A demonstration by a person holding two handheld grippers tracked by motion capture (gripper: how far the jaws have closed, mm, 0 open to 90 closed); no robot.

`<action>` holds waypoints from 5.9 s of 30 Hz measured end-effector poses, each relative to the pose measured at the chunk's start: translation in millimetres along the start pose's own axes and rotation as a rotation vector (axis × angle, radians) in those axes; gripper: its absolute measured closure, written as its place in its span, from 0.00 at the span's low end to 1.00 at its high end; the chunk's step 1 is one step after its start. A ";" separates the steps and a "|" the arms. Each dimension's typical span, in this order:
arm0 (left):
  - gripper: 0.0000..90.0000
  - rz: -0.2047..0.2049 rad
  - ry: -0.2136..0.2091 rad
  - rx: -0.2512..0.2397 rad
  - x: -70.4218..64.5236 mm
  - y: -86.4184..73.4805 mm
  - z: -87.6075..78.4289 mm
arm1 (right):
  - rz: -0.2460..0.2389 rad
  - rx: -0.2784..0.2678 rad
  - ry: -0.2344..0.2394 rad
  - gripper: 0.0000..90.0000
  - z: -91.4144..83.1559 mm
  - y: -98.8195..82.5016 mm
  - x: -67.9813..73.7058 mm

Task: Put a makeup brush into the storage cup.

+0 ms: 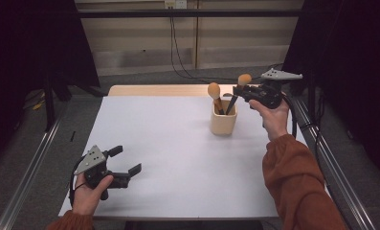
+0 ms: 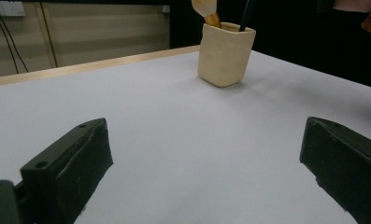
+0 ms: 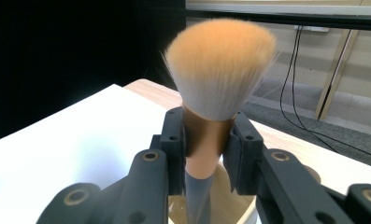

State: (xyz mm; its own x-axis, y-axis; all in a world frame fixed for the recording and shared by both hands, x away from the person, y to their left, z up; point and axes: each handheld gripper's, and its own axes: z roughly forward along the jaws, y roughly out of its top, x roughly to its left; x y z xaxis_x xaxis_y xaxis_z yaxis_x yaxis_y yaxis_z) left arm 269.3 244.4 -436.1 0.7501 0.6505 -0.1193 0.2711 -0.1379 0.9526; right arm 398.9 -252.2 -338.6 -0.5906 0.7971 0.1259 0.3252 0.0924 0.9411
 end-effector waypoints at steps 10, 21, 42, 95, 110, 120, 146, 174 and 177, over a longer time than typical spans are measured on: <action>0.02 -0.005 0.010 -0.001 1.7 -0.4 -1.1 | 0.006 0.017 -0.012 0.80 5.9 -13.1 -3.9; 0.03 0.005 0.012 0.008 3.6 -0.7 -0.8 | 0.019 0.040 -0.017 0.80 14.0 -28.3 -5.9; 0.03 0.001 0.012 0.021 6.2 -0.3 6.2 | 0.058 0.063 -0.007 0.80 22.6 -49.8 -13.8; 0.03 0.001 0.022 0.002 5.2 -1.9 -2.3 | 0.117 -0.044 -0.194 0.00 -2.3 -88.4 3.1; 0.03 -0.002 0.037 -0.002 5.2 -2.0 -4.6 | 0.097 -0.058 -0.226 0.01 -22.3 -99.7 16.8; 0.03 -0.001 0.044 -0.009 4.6 -2.4 -5.9 | 0.070 -0.071 -0.210 0.01 -35.7 -108.0 31.6; 0.03 -0.007 0.081 -0.012 0.8 -4.5 -13.3 | 0.061 -0.070 -0.193 0.01 -77.0 -138.6 55.0; 0.03 -0.008 0.100 0.002 -5.5 -9.7 -25.8 | 0.046 -0.046 -0.233 0.01 -125.9 -167.2 67.2; 0.03 -0.011 0.102 0.002 -5.0 -10.0 -27.1 | 0.047 -0.045 -0.238 0.01 -132.6 -169.7 66.9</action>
State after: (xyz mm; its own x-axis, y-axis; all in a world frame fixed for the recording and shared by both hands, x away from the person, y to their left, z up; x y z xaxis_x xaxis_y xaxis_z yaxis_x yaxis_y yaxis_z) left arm 246.5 262.8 -437.5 0.6817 0.7247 -0.1006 0.2804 -0.1317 0.9508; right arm 206.3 -293.6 -448.2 -0.3834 0.9184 0.0977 0.3121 0.0293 0.9496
